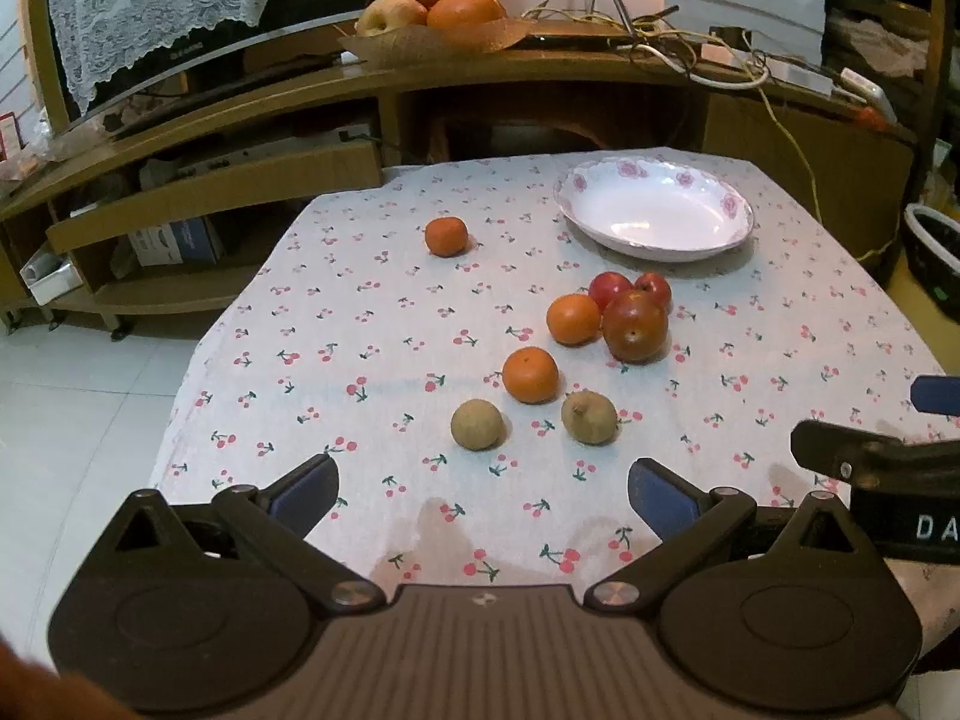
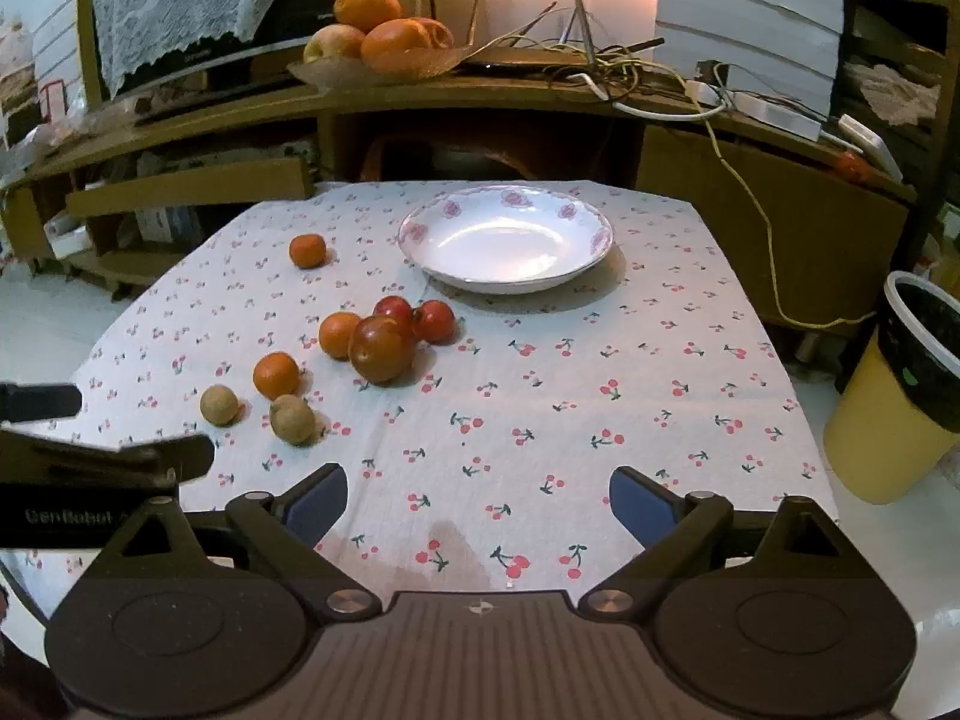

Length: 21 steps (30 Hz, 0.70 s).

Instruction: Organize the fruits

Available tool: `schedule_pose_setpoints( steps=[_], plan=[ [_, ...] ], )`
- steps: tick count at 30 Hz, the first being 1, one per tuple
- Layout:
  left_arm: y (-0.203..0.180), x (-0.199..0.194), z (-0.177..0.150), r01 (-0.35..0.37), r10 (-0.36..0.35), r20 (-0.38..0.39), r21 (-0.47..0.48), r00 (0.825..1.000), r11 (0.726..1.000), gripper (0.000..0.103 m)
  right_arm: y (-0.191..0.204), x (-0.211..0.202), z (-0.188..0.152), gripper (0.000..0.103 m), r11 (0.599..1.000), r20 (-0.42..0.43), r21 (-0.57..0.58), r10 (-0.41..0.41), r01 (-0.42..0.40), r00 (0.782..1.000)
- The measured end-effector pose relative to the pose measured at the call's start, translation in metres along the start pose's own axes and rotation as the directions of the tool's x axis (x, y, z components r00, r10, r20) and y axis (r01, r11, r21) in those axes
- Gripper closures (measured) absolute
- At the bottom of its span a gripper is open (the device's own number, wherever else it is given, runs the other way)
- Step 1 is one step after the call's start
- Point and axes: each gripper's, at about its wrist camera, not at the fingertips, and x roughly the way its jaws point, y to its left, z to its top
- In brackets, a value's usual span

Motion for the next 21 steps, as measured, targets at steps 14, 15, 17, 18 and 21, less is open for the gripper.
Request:
schedule_pose_setpoints(
  steps=[14,15,17,18,21],
  plan=[
    [0.0,-0.0001,-0.0007,-0.007,0.007,0.005,0.007,1.0,1.0,0.0,0.0013,0.0023,-0.0008,0.01,1.0,-0.005,-0.003,0.005,-0.005,1.0],
    [0.0001,-0.0001,-0.0007,-0.007,0.007,0.004,0.007,1.0,1.0,0.0,0.0015,0.0023,-0.0008,0.01,1.0,-0.005,-0.003,0.005,-0.005,1.0],
    [0.0003,0.0,-0.0007,-0.005,0.005,0.003,0.006,1.0,1.0,0.0,0.0018,0.0027,-0.001,0.01,1.0,-0.006,-0.003,0.006,-0.006,1.0],
    [0.0006,0.0001,-0.0007,-0.005,0.005,0.003,0.005,1.0,1.0,0.0,0.0018,0.0026,-0.0009,0.01,1.0,-0.006,-0.003,0.006,-0.006,1.0],
    [0.0009,0.0001,-0.0009,-0.006,0.006,0.003,0.006,1.0,1.0,0.0,0.0017,0.003,-0.0008,0.01,1.0,-0.006,-0.004,0.006,-0.006,1.0]
  ],
)
